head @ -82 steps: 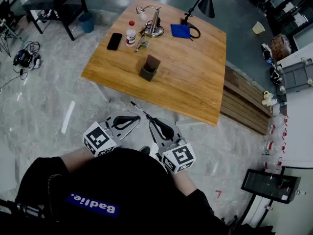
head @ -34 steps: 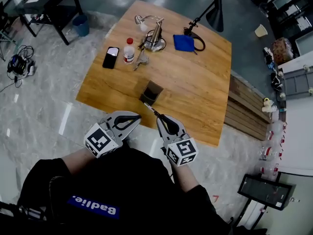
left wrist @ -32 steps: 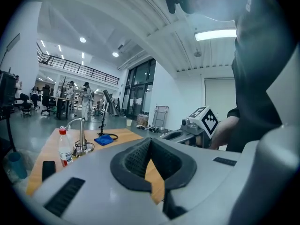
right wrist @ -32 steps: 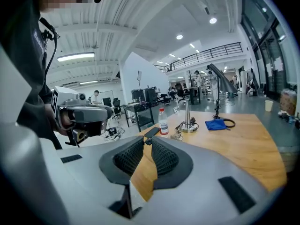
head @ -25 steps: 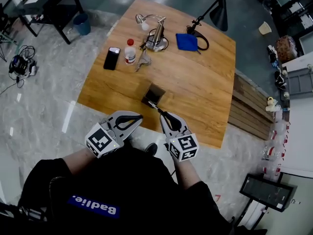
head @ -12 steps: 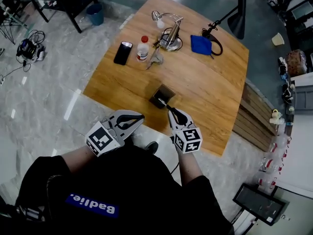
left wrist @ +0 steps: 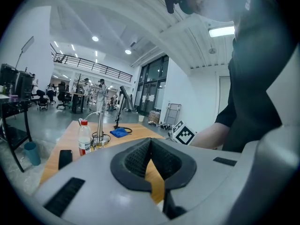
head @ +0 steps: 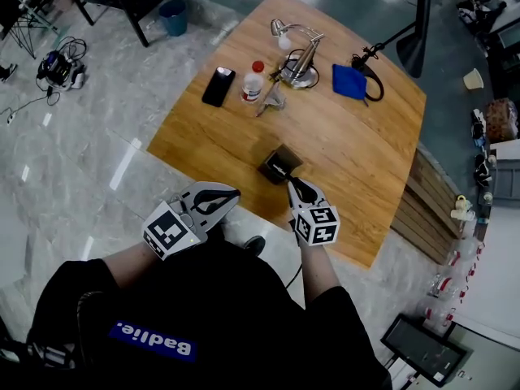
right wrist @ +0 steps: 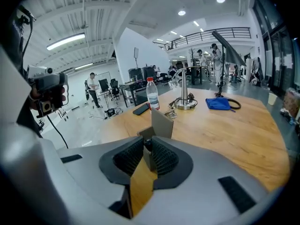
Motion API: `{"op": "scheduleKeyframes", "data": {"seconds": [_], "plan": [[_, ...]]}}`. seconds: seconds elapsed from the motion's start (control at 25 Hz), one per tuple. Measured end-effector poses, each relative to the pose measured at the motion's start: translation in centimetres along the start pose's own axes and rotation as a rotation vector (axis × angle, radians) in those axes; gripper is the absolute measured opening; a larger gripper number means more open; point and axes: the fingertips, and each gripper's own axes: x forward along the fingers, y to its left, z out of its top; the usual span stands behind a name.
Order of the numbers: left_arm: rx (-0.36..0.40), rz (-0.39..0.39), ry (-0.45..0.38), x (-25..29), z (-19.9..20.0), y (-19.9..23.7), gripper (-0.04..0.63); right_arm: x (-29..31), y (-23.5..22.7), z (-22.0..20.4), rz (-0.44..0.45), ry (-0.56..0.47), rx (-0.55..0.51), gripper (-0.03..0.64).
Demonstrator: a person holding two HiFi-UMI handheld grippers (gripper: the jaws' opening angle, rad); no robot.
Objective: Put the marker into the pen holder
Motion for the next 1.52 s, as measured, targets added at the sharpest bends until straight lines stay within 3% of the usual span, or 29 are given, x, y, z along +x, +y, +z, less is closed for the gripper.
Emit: {"op": "scheduleKeyframes", "data": {"seconds": [0.32,1.04,1.52], "plan": [[-0.028,0.040,-0.002,-0.5,-0.3,0.5,0.009,2.3,-0.9,-1.5,0.012,0.070,-0.010,0.060],[-0.050,0.088,0.001,-0.7,-1.1,0.0,0.009,3.9,-0.7,-2.9,0.062,0.117,-0.028,0.061],[-0.038,0.051,-0.008,0.7,-0.2,-2.3,0.009,0.6,0.0,-2.1,0.055,0.040,-0.024,0.078]]}}
